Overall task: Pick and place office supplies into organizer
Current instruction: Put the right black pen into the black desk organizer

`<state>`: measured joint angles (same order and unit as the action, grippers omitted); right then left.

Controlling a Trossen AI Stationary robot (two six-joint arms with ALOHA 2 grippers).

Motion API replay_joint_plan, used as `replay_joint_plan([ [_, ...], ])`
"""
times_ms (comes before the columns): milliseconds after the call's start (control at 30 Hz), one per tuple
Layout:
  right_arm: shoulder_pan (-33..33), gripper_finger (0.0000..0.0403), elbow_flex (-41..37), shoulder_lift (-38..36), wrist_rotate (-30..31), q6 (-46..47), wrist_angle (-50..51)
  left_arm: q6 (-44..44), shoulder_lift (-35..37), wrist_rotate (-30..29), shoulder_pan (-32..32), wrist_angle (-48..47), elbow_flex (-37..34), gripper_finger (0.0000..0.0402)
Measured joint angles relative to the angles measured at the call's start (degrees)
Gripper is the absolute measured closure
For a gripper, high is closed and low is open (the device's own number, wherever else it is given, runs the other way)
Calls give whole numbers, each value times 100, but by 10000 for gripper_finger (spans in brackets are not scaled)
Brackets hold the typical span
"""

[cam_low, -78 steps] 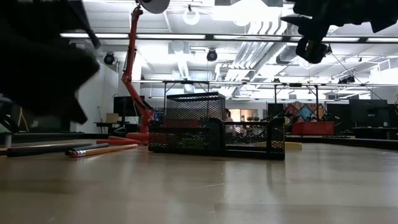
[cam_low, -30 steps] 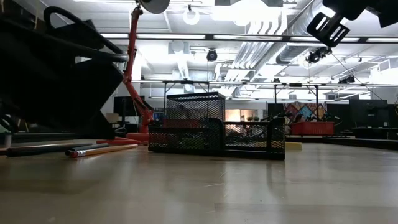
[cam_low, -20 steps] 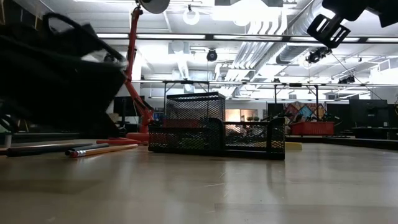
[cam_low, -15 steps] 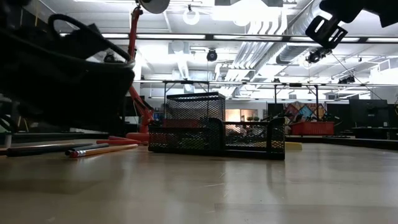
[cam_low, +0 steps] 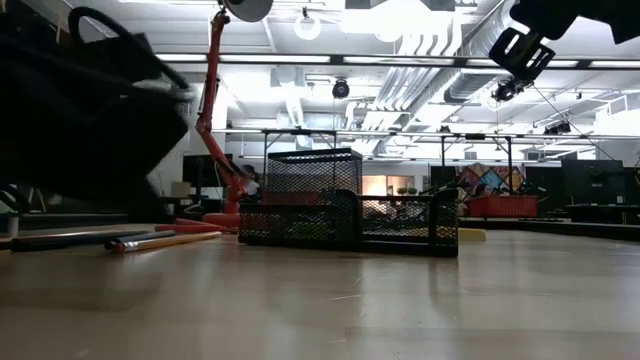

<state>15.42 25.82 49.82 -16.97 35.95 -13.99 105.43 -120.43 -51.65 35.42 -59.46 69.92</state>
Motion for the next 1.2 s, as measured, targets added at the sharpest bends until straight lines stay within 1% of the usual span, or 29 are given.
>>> replay_joint_plan([
  [67,0,286,0,-2,4,-22,8,100,-1,569,-11,-616,187,401],
  [100,0,286,0,-2,9,-39,14,131,1,669,-13,-766,233,401],
  [167,0,286,0,0,53,-117,40,156,-1,699,-15,-955,244,401],
  [233,0,286,0,0,72,-134,49,67,-1,695,-17,-937,244,401],
  [333,0,286,0,0,72,-132,49,-42,-2,687,-17,-540,128,392],
  [467,0,286,0,0,44,-101,86,-5,-6,665,-25,-129,3,358],
  [633,0,286,0,0,24,-131,130,-27,-6,722,-103,-187,-23,307],
  [733,0,286,0,0,22,-143,134,-278,-27,1069,-230,-209,-15,284],
  [833,0,286,0,2,18,-147,152,-587,-21,1352,-364,-225,1,271],
  [967,0,286,0,2,-11,-147,201,-842,-23,1415,-426,-223,-3,273],
  [1033,0,286,0,2,-17,-147,273,-859,-34,1329,-417,-228,-7,282],
  [1133,0,286,0,2,-20,-147,320,-910,-38,1461,-428,-202,-7,299],
  [1200,0,286,0,2,-20,-142,310,-1027,-119,1396,-429,-180,-3,311],
])
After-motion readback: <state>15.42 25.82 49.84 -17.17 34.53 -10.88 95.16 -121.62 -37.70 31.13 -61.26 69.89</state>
